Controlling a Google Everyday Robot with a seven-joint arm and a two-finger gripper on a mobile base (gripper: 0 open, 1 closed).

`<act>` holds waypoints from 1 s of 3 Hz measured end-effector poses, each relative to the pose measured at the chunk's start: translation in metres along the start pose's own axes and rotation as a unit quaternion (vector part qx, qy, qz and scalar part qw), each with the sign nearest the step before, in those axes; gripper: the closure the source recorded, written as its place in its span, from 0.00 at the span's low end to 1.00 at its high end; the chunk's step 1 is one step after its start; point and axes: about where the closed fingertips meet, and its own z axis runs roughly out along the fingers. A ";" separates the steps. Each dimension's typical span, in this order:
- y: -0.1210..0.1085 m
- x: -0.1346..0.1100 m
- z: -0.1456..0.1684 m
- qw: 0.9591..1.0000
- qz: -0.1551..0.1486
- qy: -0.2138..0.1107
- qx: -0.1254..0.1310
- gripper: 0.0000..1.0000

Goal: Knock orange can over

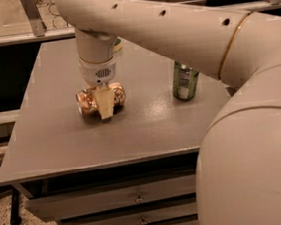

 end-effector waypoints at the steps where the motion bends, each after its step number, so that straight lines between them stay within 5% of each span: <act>1: 0.010 0.006 0.003 0.999 -0.011 0.022 -0.023 0.65; 3: 0.012 0.008 0.001 0.999 -0.015 0.029 -0.029 0.18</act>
Offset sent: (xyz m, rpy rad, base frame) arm -0.0144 -0.0230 -0.0065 -0.1335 0.0448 0.0571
